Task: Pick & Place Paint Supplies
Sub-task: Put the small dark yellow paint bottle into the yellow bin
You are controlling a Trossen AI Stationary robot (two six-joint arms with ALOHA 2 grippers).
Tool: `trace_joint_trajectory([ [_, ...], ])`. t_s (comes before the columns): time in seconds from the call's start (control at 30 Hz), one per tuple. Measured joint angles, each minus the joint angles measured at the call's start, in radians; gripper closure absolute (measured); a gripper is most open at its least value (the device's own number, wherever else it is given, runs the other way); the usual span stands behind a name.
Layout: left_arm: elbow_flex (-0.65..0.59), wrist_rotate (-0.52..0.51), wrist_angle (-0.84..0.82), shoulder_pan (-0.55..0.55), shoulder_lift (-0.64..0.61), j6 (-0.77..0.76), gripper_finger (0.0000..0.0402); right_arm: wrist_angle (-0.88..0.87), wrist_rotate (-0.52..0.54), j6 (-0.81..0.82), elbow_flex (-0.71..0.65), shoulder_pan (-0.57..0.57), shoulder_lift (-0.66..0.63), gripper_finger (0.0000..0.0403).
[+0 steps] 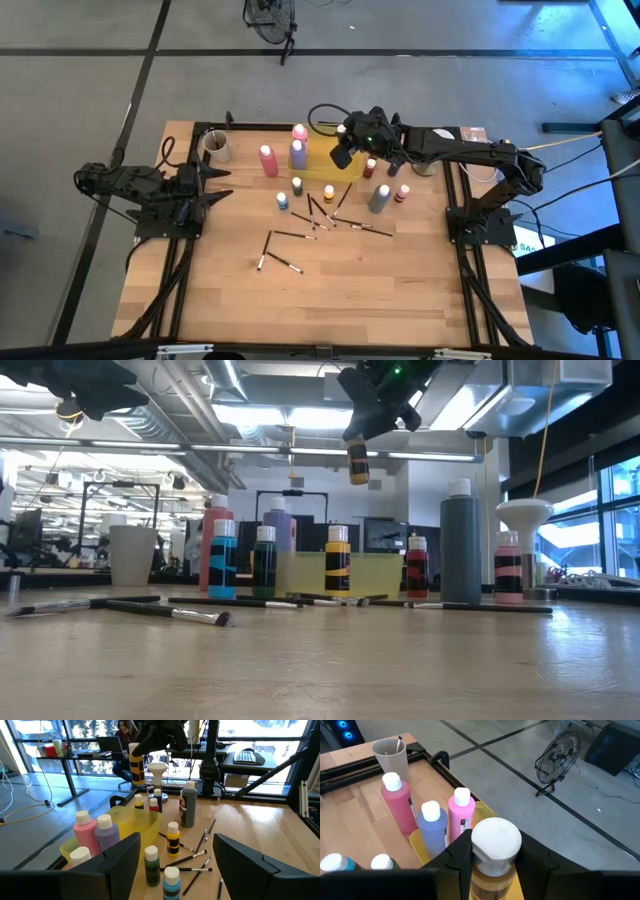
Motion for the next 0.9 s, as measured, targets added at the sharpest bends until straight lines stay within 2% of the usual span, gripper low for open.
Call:
trace_joint_trajectory([
  [0.3,0.0,0.0,0.0,0.0,0.0,0.0,0.0155,0.018,0.0,0.004,-0.008,0.0,0.004,0.0288],
  [0.47,0.0,0.0,0.001,0.0,0.0,0.0,0.0155,0.192,-0.08,-0.017,-0.115,-0.006,0.016,0.0288],
  [0.6,0.0,0.0,0.001,0.0,0.0,0.0,0.0155,0.33,-0.084,-0.014,-0.23,-0.026,0.016,0.0288],
  [0.73,0.0,0.0,0.001,0.0,0.0,0.0,0.0155,0.555,-0.136,-0.011,-0.357,-0.051,0.016,0.0288],
  [0.9,0.0,0.0,0.001,0.0,0.0,0.0,0.0155,0.759,-0.144,-0.008,-0.485,-0.062,0.016,0.0288],
])
